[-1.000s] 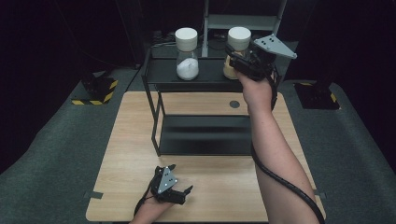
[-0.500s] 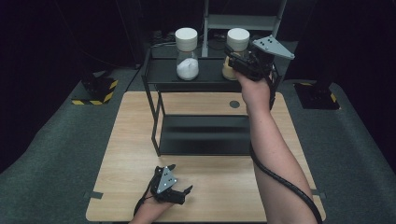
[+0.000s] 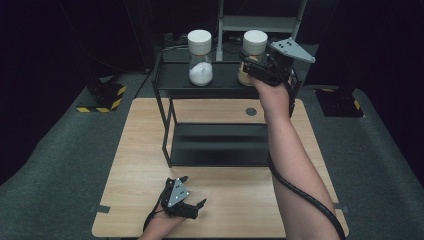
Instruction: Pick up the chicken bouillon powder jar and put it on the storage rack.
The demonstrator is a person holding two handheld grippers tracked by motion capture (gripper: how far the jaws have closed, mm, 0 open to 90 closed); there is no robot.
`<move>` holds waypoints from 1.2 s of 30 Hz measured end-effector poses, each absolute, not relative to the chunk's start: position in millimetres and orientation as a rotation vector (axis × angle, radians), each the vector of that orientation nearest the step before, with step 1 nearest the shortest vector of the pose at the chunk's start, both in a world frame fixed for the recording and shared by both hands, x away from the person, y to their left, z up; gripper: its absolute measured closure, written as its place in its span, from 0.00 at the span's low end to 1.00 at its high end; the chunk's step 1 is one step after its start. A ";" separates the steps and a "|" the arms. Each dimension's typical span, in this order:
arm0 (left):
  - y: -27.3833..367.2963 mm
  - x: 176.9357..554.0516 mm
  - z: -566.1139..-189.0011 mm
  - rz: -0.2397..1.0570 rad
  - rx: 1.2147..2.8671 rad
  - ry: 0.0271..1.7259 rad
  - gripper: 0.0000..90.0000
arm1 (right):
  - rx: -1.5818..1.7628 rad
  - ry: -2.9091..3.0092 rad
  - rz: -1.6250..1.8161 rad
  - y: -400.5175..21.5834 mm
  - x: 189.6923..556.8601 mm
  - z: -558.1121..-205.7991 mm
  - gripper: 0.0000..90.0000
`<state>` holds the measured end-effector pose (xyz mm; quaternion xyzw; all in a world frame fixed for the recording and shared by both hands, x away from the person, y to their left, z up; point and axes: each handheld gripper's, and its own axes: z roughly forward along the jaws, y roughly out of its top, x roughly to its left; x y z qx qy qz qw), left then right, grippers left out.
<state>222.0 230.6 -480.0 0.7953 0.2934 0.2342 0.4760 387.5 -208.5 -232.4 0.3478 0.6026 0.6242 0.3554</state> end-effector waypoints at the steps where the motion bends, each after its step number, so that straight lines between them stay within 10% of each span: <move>1: 230.7 221.9 -480.2 0.572 1.943 0.717 0.01 | 0.908 1.556 1.600 -206.6 387.0 -231.8 0.05; 36: 229.2 224.4 -478.9 0.568 1.960 0.705 0.01 | 0.837 1.600 1.564 -214.6 330.0 -250.8 0.00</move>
